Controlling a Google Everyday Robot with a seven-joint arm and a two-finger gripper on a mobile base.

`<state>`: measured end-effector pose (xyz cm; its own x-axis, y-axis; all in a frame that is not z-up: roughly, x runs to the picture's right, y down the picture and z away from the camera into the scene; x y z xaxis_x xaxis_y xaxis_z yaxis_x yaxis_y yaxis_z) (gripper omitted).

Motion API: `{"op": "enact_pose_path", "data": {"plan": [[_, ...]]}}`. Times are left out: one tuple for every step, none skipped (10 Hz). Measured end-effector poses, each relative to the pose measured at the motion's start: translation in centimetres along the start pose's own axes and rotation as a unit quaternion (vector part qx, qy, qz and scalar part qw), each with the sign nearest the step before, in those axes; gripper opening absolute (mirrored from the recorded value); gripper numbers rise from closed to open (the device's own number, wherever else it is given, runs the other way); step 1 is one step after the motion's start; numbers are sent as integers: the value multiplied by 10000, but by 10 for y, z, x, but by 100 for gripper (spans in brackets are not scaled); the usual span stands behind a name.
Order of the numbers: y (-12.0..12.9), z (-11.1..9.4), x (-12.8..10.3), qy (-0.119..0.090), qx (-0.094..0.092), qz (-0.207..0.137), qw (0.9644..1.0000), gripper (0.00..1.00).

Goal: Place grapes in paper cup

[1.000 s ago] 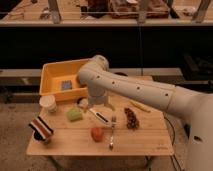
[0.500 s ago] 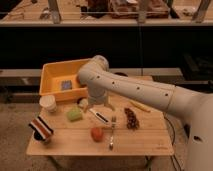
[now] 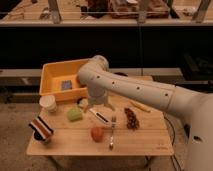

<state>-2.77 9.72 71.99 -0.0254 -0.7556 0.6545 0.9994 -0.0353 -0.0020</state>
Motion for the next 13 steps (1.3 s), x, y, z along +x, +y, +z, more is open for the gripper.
{"op": "enact_pose_path", "data": {"plan": [[0,0,0,0,0,0,10000,80],[0,0,0,0,0,0,10000,80],[0,0,0,0,0,0,10000,80],[0,0,0,0,0,0,10000,80],[0,0,0,0,0,0,10000,80],[0,0,0,0,0,0,10000,80],[0,0,0,3,-4,1,10000,80],[2,0,1,29,-34,33,10000,80],[6,2,4,54,-80,81,9999,80],[16,7,9,62,-107,130,9998,80],[26,9,13,82,-109,135,9998,80],[36,12,17,107,-91,150,9998,80],[48,15,21,145,-64,160,9997,80]]}}
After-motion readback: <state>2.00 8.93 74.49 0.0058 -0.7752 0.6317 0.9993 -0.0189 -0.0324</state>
